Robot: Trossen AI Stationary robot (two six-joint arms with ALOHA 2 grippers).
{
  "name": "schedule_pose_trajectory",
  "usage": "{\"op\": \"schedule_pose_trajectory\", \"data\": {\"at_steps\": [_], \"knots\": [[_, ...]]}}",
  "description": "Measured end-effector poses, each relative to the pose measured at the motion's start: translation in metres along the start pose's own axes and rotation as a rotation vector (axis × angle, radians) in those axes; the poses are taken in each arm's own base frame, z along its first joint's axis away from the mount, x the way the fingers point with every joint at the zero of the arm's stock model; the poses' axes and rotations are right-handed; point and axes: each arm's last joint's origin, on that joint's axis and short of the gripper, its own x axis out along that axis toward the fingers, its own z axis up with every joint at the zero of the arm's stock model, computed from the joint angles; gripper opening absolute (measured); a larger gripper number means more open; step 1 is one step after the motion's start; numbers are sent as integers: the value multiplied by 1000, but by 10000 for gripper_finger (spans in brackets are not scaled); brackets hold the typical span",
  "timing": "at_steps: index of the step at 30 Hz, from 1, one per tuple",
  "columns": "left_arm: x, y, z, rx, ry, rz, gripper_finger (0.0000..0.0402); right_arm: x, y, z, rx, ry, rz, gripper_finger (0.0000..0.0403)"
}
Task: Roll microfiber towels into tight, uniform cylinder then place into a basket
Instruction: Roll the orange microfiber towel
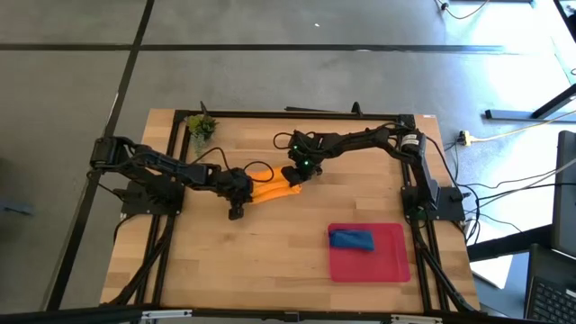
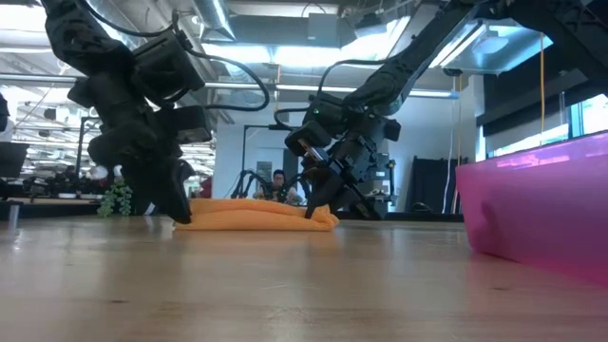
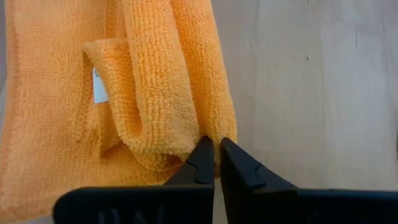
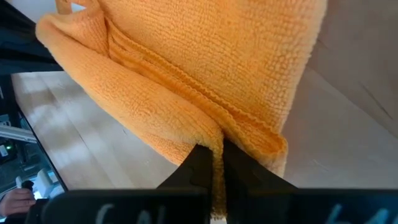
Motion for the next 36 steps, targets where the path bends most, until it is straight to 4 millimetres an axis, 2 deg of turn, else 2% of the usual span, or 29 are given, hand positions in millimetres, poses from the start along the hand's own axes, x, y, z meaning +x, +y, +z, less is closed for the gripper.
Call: {"op": "schedule_pose_trajectory", "data": {"at_steps": [36], "knots": [[0, 0, 3, -49, -44, 29, 0, 0, 0, 0, 31, -2, -4, 14]]}}
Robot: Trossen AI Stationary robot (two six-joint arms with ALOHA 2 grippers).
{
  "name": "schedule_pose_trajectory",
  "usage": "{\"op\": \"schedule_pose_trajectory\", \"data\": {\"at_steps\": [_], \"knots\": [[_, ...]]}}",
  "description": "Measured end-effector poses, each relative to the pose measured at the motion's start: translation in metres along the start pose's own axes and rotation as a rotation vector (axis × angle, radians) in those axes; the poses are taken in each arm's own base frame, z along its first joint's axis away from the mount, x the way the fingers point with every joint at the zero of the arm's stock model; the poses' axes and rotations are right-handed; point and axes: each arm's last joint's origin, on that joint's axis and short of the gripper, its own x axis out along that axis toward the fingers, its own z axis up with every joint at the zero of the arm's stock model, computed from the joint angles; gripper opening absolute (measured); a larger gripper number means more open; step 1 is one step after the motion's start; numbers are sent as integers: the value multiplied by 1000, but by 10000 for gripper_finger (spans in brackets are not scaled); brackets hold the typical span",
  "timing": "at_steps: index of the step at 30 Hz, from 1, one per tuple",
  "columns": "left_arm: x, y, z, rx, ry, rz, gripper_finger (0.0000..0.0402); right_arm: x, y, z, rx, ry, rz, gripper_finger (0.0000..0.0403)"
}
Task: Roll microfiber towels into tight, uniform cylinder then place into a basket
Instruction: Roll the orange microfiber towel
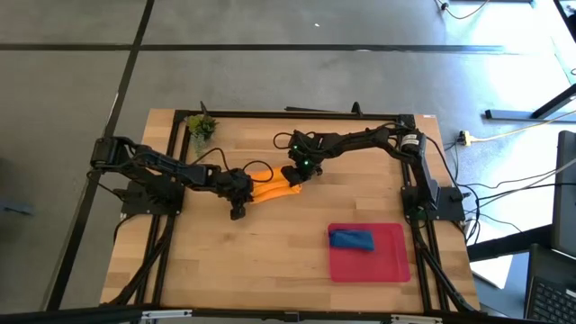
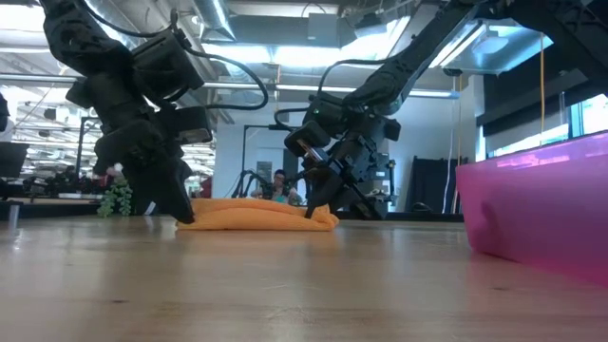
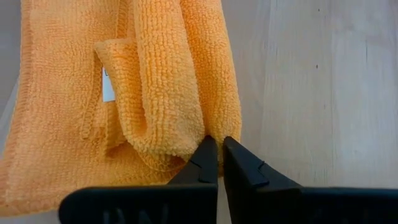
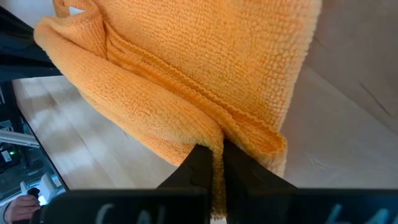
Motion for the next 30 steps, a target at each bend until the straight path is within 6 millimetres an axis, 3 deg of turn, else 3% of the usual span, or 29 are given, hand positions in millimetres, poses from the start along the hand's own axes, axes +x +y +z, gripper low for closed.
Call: {"op": "schedule_pose_trajectory", "data": {"at_steps": [13, 18, 25, 30], "knots": [[0, -2, 0, -75, 23, -115, 0, 0, 0, 0, -2, -4, -2, 14], [-1, 6, 3, -221, 42, -176, 0, 1, 2, -1, -7, -5, -6, 14], [-8, 19, 27, -354, -5, -189, 0, 2, 3, -3, -9, -2, -9, 14], [-16, 27, 43, -424, 33, -291, 0, 2, 3, -3, -13, -1, -9, 14]]}}
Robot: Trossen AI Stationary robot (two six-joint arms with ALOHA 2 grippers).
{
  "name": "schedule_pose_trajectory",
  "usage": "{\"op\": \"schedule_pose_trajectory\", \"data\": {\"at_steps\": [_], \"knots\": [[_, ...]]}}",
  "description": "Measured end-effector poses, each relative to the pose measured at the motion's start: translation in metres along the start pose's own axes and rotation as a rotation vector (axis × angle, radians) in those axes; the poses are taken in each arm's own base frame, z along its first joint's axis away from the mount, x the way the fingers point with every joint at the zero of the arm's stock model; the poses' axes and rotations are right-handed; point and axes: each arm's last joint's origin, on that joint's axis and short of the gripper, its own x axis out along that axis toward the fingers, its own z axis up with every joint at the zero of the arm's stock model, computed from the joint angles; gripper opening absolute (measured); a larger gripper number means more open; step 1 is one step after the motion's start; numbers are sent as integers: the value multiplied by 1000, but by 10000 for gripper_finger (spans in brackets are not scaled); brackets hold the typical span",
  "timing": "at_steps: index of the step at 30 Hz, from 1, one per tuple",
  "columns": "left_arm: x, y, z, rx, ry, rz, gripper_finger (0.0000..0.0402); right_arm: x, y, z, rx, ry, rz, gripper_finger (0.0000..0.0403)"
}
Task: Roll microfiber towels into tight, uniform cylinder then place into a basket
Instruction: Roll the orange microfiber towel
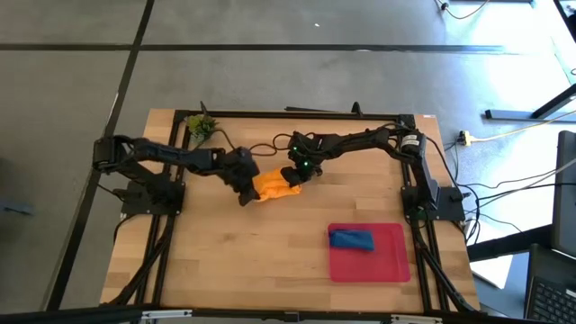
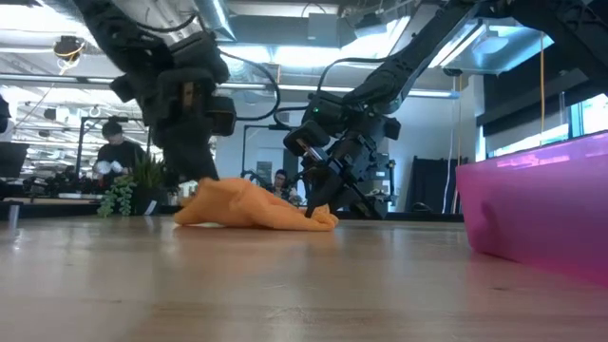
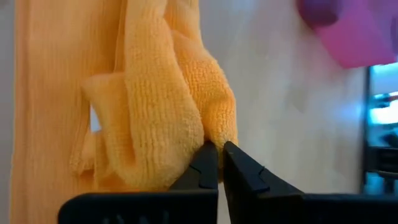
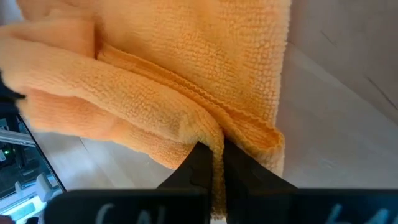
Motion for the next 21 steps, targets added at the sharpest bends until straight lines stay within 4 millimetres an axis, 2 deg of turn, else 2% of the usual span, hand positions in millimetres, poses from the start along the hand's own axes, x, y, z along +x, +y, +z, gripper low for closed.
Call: {"op": "schedule_pose_trajectory", "data": {"at_steps": [4, 9, 13, 21], "knots": [[-6, 3, 2, -120, 79, -31, 0, 0, 0, 0, -1, 0, 1, 14], [-8, 10, -7, -225, 159, 60, 0, 0, 1, 0, -14, -2, 5, 14], [-8, 12, -9, -210, 154, 117, 0, 1, 1, -1, -28, 35, 36, 14], [-9, 13, -9, -203, 143, 150, 0, -1, 4, -6, -15, 237, 236, 14]]}}
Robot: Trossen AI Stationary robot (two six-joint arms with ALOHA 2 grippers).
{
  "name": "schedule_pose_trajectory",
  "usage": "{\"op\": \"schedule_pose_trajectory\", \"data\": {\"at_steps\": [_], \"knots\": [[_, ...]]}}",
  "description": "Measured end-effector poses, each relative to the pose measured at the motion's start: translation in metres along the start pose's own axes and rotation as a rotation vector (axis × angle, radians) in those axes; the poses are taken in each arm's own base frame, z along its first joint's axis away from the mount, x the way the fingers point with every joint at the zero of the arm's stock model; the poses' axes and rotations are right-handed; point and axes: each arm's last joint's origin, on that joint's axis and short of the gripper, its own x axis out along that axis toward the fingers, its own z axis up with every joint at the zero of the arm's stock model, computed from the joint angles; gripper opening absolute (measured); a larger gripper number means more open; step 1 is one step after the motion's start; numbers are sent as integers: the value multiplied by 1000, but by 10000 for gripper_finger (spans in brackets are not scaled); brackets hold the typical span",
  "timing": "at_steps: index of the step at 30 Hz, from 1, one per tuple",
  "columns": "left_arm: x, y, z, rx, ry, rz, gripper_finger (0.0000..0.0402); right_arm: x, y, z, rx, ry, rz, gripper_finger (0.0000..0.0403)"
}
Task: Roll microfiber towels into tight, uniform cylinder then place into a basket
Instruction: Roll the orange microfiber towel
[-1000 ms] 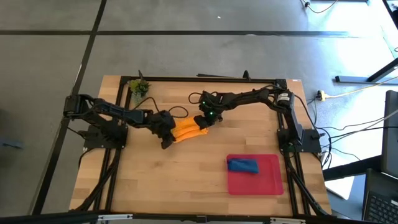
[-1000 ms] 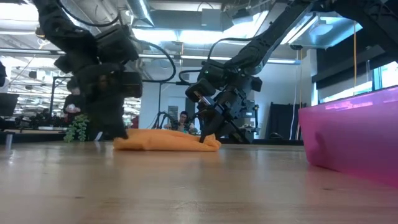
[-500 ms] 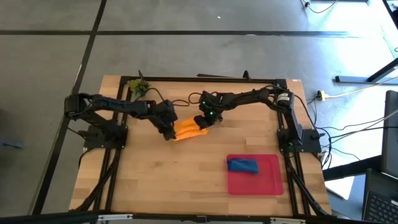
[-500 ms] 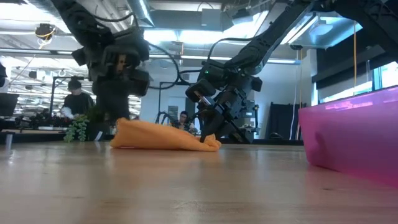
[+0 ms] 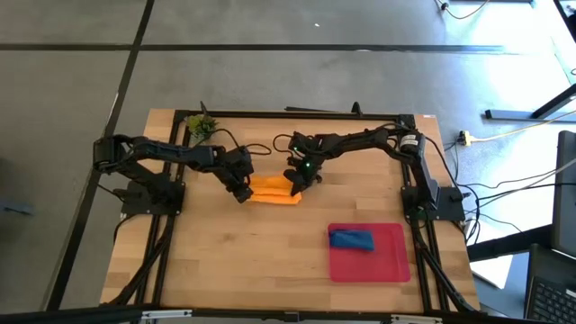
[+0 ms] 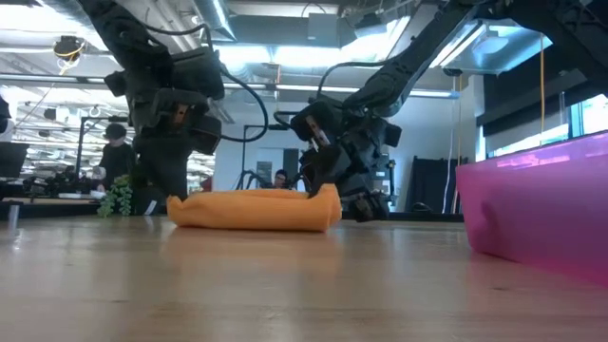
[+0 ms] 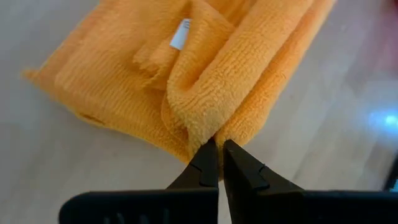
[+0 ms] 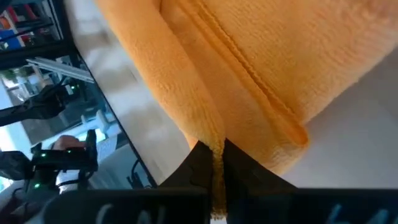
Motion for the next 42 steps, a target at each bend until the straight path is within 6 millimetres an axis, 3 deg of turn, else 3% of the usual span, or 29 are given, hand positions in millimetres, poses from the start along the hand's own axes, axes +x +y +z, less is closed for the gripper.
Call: {"op": "schedule_pose_trajectory", "data": {"at_steps": [26, 37, 42], "knots": [[3, -2, -2, 109, -61, 135, 0, 0, 0, 3, 6, -93, -79, 45], [3, -2, -3, 108, -59, 138, 0, 0, -1, 5, 59, -155, -130, 139], [3, -2, -3, 108, -59, 138, 0, -3, 0, 6, 57, -163, -127, 154]]}}
